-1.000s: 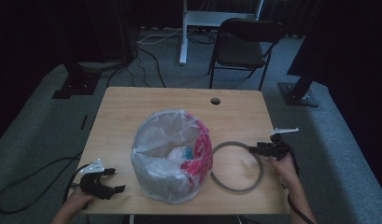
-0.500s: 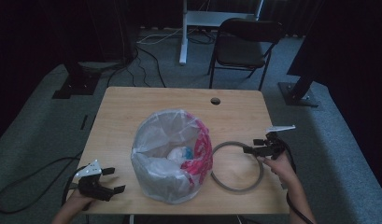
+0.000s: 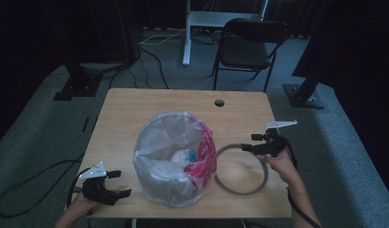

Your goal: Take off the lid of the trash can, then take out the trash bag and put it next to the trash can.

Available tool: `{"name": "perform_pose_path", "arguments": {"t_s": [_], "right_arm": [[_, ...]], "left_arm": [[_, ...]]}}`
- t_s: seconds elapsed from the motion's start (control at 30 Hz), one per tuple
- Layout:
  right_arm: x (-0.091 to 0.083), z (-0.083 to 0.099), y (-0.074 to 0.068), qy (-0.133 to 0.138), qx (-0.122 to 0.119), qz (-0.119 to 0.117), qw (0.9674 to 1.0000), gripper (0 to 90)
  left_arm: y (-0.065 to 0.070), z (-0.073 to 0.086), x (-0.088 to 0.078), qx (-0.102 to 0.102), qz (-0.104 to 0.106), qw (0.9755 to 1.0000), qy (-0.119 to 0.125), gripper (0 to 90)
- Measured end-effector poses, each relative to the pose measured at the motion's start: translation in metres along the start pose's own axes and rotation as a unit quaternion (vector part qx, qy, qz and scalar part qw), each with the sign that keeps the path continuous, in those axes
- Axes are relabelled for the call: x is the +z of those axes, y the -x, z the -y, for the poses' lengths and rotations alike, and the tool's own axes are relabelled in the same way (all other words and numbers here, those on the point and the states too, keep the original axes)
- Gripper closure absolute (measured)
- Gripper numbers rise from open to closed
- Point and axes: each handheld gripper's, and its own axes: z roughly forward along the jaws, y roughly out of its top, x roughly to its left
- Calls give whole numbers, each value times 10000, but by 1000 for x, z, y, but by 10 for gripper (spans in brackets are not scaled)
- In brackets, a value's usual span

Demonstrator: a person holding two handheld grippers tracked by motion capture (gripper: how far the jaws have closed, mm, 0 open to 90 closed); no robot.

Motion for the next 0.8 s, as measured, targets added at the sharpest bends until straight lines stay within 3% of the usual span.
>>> {"name": "perform_pose_path", "arguments": {"t_s": [0.13,0.23,0.3,0.37,0.63,0.7,0.8], "right_arm": [[-5,-15,-9,150,-161,-38,9998,111],[-9,-31,-18,215,-326,-52,9992,111],[-13,-41,-25,249,-458,-137,9985,111],[-17,-50,-32,335,-564,-189,9977,111],[-30,-94,-83,724,-1081,-763,9886,111],[-26,-104,-97,705,-1201,-912,9860,111],[-13,-115,-111,610,-1266,-998,9850,111]], "left_arm": [[12,-11,-6,65,40,9996,281,21],[22,-23,-9,86,-143,9992,370,0],[29,-28,-10,95,-1,9991,412,0],[36,-33,-9,185,-26,9990,415,0],[58,-48,-2,449,117,9975,541,0],[59,-50,0,455,143,9973,567,0],[59,-51,3,475,121,9972,570,0]]}}
